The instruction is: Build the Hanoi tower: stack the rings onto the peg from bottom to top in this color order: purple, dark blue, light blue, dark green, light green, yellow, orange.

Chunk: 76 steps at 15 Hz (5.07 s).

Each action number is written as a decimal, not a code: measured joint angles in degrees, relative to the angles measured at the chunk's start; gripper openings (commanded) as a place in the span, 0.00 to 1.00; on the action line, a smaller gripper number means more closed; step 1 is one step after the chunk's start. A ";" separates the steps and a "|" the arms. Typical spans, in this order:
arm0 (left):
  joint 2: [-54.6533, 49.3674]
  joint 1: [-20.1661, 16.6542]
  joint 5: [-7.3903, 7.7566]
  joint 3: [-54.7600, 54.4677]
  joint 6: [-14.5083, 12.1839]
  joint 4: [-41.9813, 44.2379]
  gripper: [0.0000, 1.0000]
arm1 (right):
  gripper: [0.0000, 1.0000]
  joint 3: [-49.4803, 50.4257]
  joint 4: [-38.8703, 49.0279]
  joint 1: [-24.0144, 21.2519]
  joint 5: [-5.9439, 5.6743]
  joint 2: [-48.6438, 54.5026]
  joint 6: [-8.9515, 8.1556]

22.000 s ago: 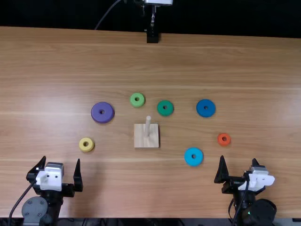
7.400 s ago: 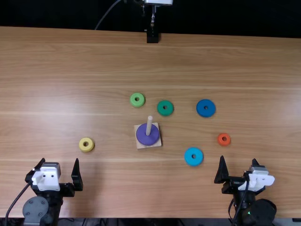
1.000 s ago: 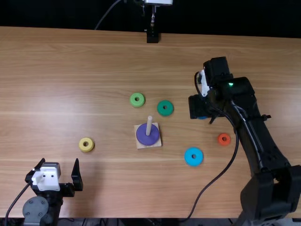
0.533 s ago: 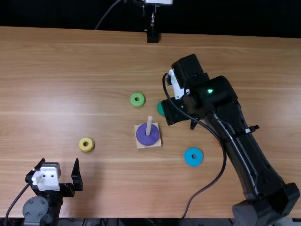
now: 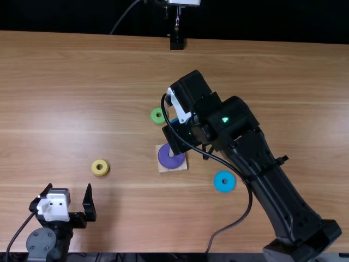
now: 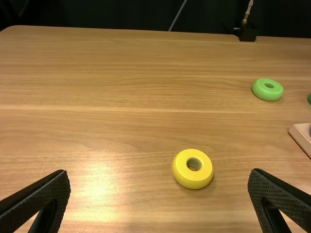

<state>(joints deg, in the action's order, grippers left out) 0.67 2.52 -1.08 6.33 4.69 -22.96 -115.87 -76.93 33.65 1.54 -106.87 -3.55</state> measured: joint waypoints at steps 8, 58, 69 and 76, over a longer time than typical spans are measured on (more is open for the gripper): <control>0.00 0.00 0.02 0.00 0.00 0.00 1.00 | 0.03 0.00 0.28 0.00 -0.04 0.00 -0.20; 0.00 0.00 0.02 0.00 -0.02 0.00 1.00 | 1.00 -1.46 9.22 0.55 -6.08 -4.39 -4.72; 0.00 0.00 0.00 0.00 0.02 0.00 1.00 | 1.00 32.22 36.28 -14.69 -11.67 20.98 -4.39; 0.02 0.00 0.02 0.00 0.00 0.00 1.00 | 1.00 49.09 30.69 -14.84 -11.61 23.80 -4.31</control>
<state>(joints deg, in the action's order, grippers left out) 0.69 2.52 -1.06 6.33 4.69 -22.96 -66.78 -46.24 18.81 -10.07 -83.07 -7.86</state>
